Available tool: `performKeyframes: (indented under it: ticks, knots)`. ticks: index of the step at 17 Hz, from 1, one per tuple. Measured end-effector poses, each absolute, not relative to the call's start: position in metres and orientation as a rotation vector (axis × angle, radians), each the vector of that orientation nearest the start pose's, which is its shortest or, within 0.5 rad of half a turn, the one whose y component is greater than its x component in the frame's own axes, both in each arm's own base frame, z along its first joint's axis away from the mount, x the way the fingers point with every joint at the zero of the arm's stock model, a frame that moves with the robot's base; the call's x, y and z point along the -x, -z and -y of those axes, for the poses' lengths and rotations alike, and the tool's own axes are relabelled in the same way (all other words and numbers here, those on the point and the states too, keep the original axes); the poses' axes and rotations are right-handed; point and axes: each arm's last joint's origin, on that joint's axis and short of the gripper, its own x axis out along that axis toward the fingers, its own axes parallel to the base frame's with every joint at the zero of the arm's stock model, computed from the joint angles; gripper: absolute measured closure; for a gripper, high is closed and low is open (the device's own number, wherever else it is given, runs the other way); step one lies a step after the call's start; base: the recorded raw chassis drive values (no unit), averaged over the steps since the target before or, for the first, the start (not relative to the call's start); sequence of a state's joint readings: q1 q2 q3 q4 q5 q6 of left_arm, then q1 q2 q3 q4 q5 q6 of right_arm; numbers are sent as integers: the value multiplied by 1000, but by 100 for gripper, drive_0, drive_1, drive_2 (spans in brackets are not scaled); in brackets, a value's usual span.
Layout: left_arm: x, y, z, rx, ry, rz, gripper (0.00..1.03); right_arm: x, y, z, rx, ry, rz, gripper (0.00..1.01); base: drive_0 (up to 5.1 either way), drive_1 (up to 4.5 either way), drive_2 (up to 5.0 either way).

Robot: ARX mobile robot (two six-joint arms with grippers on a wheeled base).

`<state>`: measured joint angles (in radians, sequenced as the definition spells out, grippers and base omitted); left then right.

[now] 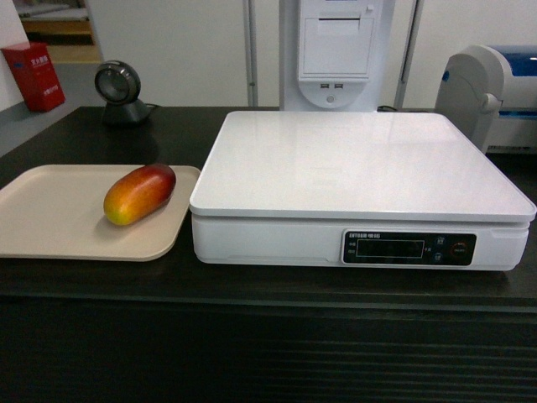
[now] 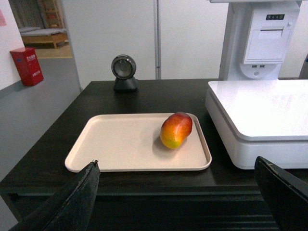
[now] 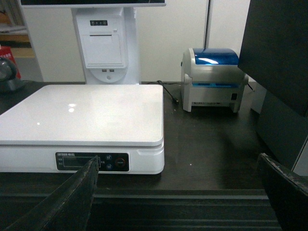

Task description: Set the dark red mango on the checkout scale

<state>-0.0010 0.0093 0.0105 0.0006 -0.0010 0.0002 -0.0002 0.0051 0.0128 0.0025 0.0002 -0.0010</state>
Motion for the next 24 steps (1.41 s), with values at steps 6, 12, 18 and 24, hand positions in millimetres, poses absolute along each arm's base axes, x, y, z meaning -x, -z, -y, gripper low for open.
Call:
performKeyframes:
  ticks: [6, 12, 18, 24]
  knots:
    - [-98, -166, 0, 0, 0, -2, 5, -97, -167, 0, 1, 0, 4, 3, 0, 0, 0]
    - [-98, -166, 0, 0, 0, -2, 5, -97, -167, 0, 1, 0, 4, 3, 0, 0, 0]
    - [-98, -166, 0, 0, 0, -2, 5, -97, -167, 0, 1, 0, 4, 3, 0, 0, 0]
    - [-98, -166, 0, 0, 0, -2, 5, -97, -167, 0, 1, 0, 4, 3, 0, 0, 0]
